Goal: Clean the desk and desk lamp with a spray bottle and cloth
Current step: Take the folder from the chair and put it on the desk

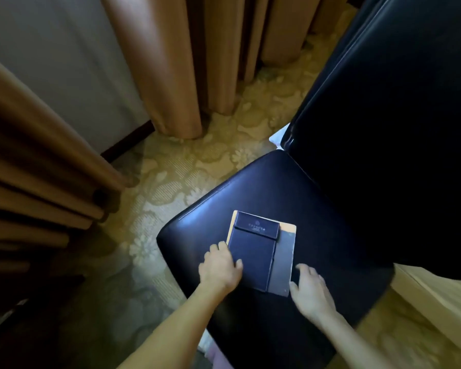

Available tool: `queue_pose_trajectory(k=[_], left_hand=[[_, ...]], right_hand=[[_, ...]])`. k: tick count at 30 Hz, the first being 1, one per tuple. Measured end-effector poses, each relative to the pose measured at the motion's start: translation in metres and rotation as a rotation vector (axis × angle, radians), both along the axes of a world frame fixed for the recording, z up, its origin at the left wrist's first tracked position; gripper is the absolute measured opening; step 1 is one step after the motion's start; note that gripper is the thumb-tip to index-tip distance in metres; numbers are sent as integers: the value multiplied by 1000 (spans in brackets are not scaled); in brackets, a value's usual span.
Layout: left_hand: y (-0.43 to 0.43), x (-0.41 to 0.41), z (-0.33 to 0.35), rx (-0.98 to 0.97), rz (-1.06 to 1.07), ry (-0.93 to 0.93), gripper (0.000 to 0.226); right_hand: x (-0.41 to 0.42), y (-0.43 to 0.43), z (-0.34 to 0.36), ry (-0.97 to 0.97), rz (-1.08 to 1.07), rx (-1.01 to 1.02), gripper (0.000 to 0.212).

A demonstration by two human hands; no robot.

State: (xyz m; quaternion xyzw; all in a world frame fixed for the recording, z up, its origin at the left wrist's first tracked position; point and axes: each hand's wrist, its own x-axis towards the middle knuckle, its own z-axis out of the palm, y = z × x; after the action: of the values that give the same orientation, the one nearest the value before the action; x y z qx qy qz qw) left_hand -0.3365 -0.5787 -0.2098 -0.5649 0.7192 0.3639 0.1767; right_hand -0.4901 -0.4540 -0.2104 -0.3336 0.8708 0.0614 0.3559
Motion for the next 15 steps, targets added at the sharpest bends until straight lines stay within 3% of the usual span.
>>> queue_pose_trajectory(k=[6,11,15], left_hand=[[-6,-22,-50,-55,185,13,53],[-10,-27,-54,12,317,48,48],[-10,-21,-38,17,438,170,40]], right_hand=[[10,-9,-56,58,-262,-65,61],[22,-24,-63,53,-500,-67,50],[29,-32,-45,13,-517,-80,36]])
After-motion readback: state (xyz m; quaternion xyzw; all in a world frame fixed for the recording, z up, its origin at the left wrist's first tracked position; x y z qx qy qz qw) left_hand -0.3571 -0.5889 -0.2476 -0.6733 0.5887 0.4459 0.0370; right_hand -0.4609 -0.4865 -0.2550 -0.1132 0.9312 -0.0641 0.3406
